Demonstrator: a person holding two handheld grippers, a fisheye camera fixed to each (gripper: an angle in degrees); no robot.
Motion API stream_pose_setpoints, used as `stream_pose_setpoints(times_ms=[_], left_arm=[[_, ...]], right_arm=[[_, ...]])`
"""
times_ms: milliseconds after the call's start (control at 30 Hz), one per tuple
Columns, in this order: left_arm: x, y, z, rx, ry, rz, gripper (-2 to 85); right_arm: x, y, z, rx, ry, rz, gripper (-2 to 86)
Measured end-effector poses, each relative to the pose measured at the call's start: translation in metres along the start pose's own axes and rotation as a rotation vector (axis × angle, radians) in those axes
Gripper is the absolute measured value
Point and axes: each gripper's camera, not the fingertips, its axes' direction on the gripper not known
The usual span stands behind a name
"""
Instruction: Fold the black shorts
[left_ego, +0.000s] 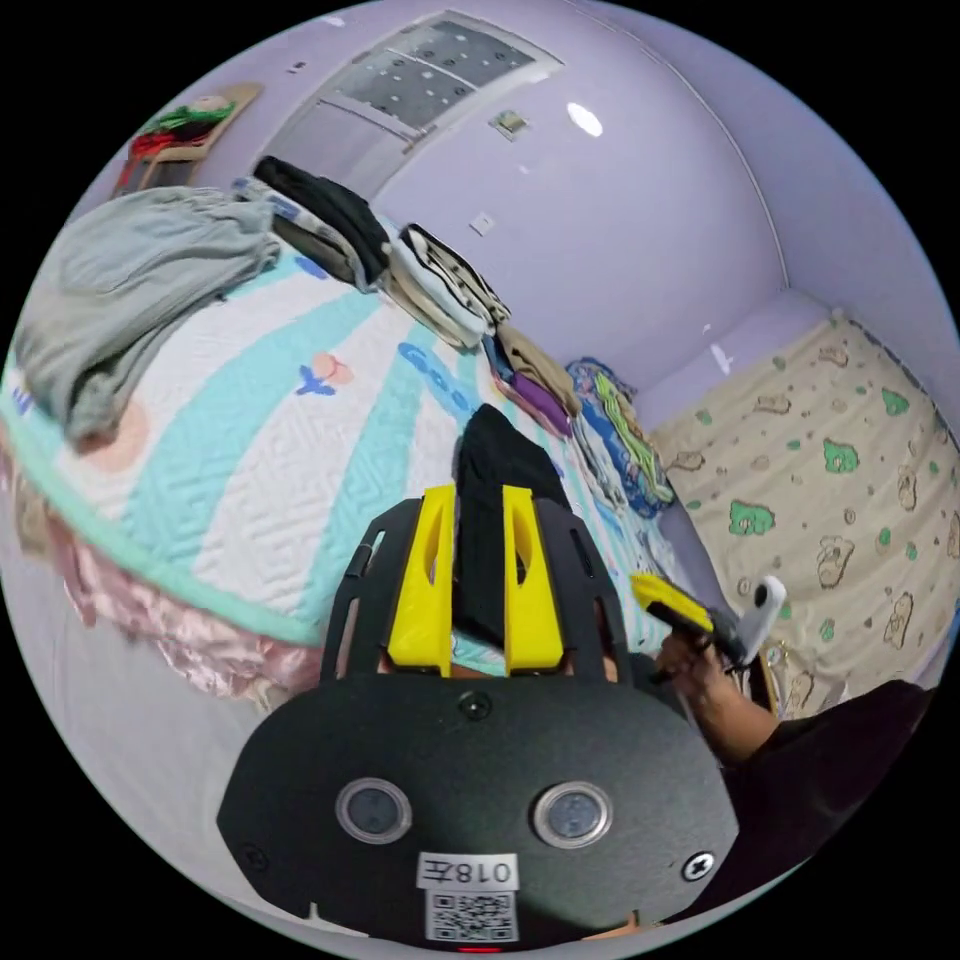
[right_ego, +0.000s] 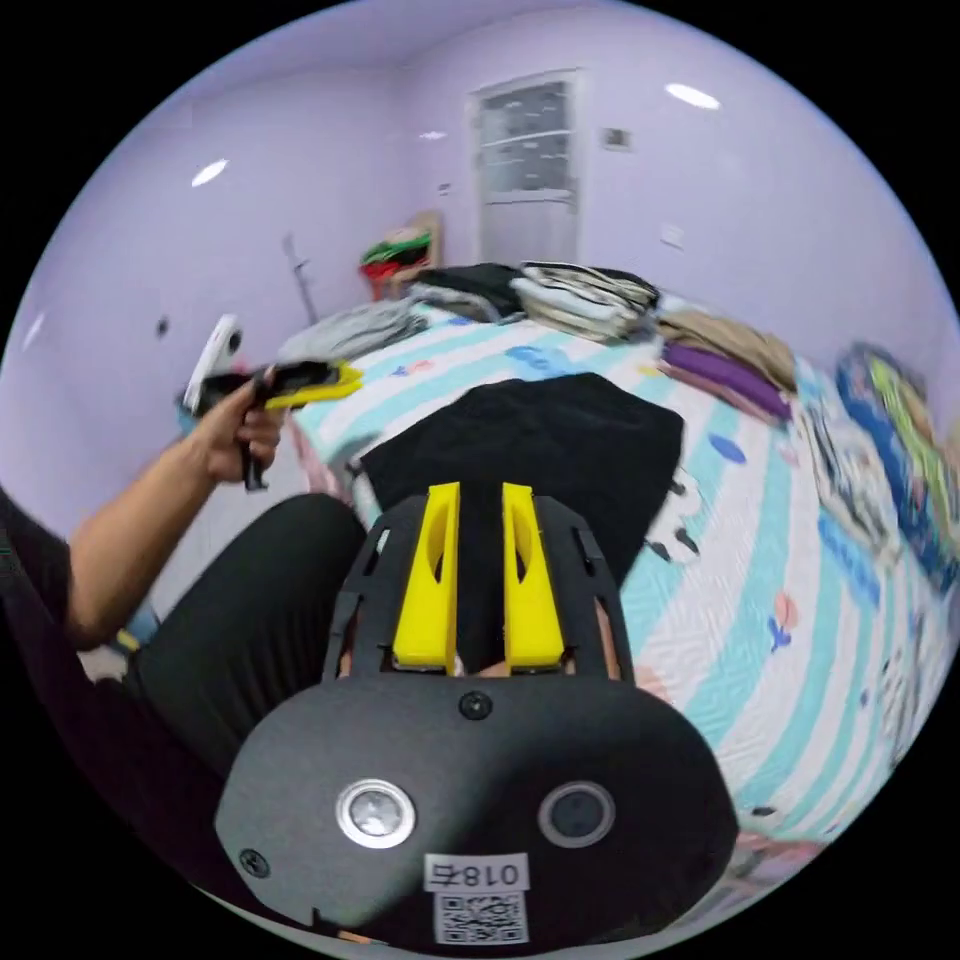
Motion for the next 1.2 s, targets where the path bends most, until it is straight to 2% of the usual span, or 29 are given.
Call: stream_pose_setpoints(times_ms=[133,400,467,567,867,1033,1200], left_arm=[[0.010,-0.051,0.054,-0.133,-0.029,0.073,10.3],[0.007,-0.123,0.159,-0.412,-0.023,0.124,12.8],[0.000,-0.130,0.181,-0.486,0.006,0.101,13.3],[-0.011,-0.146,0.194,-0.494,0.064,0.063,13.1],[-0.022,-0.177,0.231,-0.579,0.191,0.062,12.7],[-0.031,-0.185,0.254,-0.634,0.311,0.005,5.1],[-0.039,-0.186,0.231,-0.549,0.377,-0.020,0.7]], right_arm=[[0.134,-0.010,0.000,0.008,-0.155,0.375,10.2],[0.276,0.020,0.051,-0.100,-0.507,0.725,10.7],[0.295,0.024,0.052,-0.083,-0.572,0.750,10.4],[0.321,0.023,0.055,-0.073,-0.701,0.761,10.7],[0.355,-0.011,0.075,-0.164,-0.797,0.693,9.5],[0.371,-0.014,0.071,-0.180,-0.800,0.744,2.7],[0.380,-0.012,0.047,-0.107,-0.858,0.737,0.8]])
